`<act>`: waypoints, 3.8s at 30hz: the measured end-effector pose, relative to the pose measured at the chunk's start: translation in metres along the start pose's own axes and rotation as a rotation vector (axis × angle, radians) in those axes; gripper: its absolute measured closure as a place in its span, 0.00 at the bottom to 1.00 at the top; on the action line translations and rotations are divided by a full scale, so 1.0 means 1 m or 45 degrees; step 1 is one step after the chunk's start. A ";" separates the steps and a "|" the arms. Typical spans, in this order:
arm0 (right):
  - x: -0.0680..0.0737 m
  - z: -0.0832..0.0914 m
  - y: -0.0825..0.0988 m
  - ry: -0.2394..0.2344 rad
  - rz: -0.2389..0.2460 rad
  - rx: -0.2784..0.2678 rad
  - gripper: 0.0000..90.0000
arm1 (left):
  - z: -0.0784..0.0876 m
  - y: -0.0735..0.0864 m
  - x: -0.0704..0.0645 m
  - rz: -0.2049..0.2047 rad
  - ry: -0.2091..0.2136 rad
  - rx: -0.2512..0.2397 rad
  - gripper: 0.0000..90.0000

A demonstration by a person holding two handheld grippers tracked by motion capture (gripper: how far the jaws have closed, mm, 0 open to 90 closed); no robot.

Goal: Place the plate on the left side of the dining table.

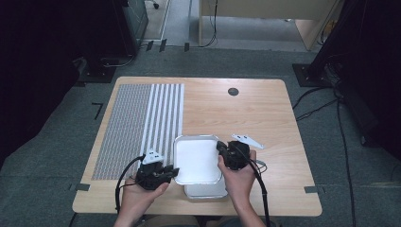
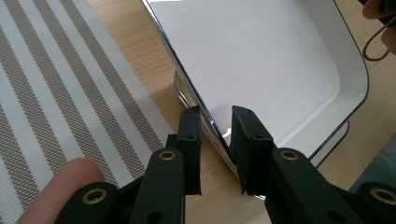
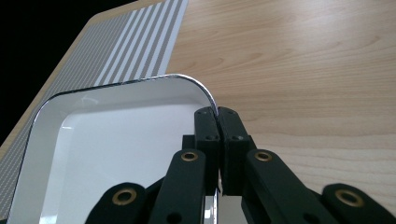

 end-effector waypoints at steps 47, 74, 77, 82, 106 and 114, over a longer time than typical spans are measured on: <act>0.101 -0.103 -0.051 -0.107 -0.045 0.096 0.99 | 0.043 -0.035 0.131 0.175 -0.148 -0.077 0.89; 0.138 -0.208 -0.054 0.016 -0.129 0.243 0.99 | 0.011 -0.047 0.233 0.379 -0.237 0.005 0.93; 0.138 -0.220 -0.052 0.035 -0.171 0.261 0.98 | 0.005 -0.048 0.241 0.389 -0.248 0.023 0.93; 0.137 -0.236 -0.048 0.047 -0.197 0.264 0.98 | -0.002 -0.051 0.253 0.400 -0.279 0.032 0.94; 0.127 -0.265 -0.040 0.007 -0.277 0.300 0.91 | -0.024 -0.051 0.272 0.464 -0.332 0.030 0.93; 0.123 -0.257 -0.050 -0.077 -0.261 0.268 0.71 | -0.011 -0.053 0.271 0.494 -0.344 -0.024 0.71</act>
Point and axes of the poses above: each handheld gripper's, and its own axes: z roughly backward along the jaws, y roughly out of its underside, x roughly to its left, the point moved 3 cm from there along -z, roughly forward along the jaws, and after that the axes turned 1 degree about y, right-handed, at the moved point
